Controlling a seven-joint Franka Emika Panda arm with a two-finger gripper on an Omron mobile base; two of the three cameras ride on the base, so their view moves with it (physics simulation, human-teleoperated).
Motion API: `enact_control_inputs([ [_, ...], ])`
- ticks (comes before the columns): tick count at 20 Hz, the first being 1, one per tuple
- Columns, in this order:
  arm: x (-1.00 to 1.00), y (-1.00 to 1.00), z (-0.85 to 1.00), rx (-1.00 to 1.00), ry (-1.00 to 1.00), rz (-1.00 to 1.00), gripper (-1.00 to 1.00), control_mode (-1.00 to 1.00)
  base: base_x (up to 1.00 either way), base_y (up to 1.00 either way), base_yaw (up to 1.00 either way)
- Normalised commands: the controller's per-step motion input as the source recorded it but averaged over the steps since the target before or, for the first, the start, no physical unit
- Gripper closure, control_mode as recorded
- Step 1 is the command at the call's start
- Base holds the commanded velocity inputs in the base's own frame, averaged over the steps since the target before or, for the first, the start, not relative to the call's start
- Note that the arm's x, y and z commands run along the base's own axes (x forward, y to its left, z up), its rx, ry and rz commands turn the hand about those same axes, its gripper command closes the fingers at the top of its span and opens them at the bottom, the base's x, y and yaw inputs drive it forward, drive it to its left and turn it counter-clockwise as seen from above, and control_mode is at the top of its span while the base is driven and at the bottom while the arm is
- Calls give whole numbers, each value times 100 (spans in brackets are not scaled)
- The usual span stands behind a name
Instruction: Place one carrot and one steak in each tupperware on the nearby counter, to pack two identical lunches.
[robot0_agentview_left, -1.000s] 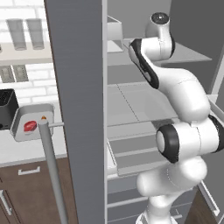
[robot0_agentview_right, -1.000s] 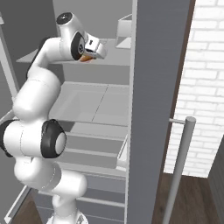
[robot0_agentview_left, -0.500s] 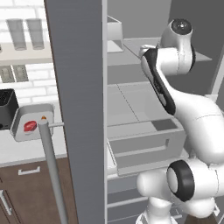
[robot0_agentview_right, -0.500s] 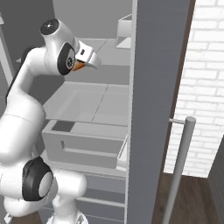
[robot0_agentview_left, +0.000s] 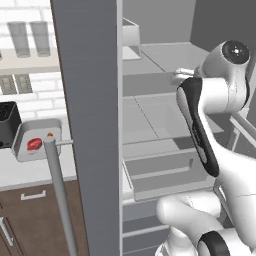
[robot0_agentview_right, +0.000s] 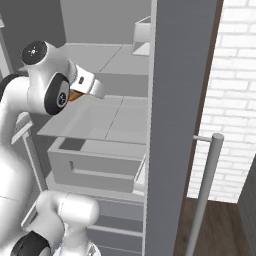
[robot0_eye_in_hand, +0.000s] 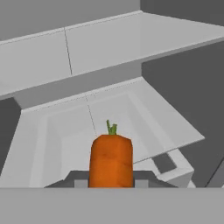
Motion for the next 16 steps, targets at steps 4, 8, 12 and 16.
enact_control_inputs([
  [4, -100, 0, -59, 0, 2, 13, 100, -100, 0, 0, 0],
  [8, -92, 9, -63, 0, 1, 14, 100, -100, 0, 0, 0],
  [12, -78, 21, -49, 0, 6, 16, 100, -100, 0, 0, 0],
  [16, -96, 24, -21, 0, 12, 11, 100, -100, 0, 0, 0],
])
